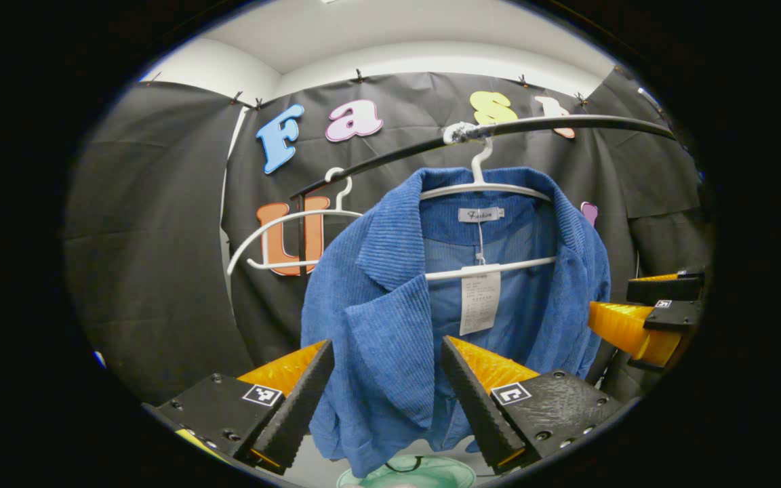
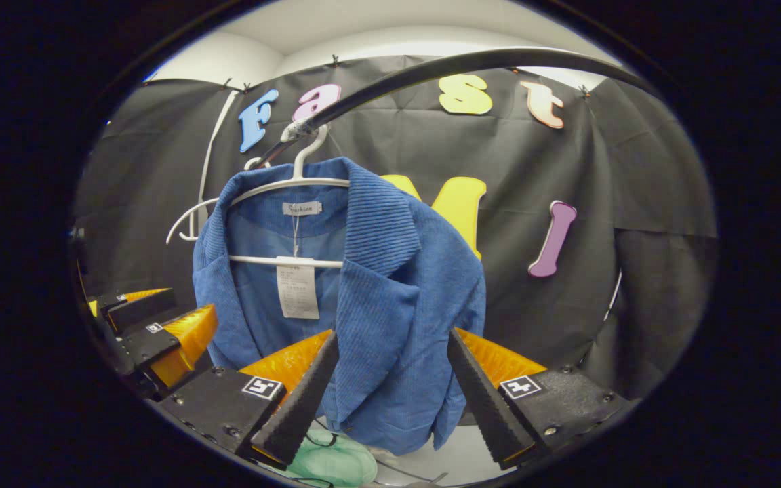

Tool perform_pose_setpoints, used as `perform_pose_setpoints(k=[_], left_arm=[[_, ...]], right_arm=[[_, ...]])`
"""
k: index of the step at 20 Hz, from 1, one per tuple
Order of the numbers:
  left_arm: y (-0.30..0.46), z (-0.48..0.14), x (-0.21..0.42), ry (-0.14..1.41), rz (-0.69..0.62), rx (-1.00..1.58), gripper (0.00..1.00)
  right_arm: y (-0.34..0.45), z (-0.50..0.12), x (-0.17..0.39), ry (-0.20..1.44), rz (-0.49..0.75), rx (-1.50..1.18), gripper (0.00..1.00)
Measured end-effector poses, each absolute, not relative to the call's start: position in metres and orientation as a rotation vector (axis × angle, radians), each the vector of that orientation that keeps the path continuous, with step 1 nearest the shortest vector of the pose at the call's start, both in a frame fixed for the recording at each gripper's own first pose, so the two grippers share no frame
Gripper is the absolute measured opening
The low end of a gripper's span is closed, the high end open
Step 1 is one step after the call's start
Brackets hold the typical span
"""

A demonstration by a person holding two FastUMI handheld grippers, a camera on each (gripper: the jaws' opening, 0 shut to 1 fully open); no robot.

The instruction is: Grasp the clothes on the hanger with both hands and then place them into the laundry hamper below.

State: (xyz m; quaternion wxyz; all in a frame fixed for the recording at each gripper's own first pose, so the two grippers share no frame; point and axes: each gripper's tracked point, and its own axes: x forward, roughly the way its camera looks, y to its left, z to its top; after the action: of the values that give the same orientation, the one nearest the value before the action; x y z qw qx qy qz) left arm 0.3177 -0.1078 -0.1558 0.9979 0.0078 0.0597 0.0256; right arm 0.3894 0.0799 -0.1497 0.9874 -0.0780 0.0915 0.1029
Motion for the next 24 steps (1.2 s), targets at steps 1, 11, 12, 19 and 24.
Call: perform_pose_setpoints(k=[1, 11, 12, 19, 24], left_arm=[[-0.109, -0.159, 0.323, 0.129, 0.059, 0.008, 1.0], [-0.118, -0.171, 0.359, 0.144, 0.061, 0.02, 0.97], [-0.117, -0.171, 0.363, 0.145, 0.063, 0.03, 0.97], [-0.106, -0.172, 0.374, 0.164, 0.059, 0.054, 0.66], [-0.095, -0.18, 0.375, 0.185, 0.072, 0.035, 0.37]], right_arm=[[0.086, -0.153, 0.395, 0.193, 0.215, -0.153, 1.0], [0.113, -0.164, 0.427, 0.222, 0.23, -0.16, 0.9], [0.113, -0.165, 0.432, 0.225, 0.227, -0.156, 0.89], [0.109, -0.163, 0.461, 0.241, 0.216, -0.122, 0.55], [0.106, -0.163, 0.462, 0.243, 0.248, -0.056, 0.18]])
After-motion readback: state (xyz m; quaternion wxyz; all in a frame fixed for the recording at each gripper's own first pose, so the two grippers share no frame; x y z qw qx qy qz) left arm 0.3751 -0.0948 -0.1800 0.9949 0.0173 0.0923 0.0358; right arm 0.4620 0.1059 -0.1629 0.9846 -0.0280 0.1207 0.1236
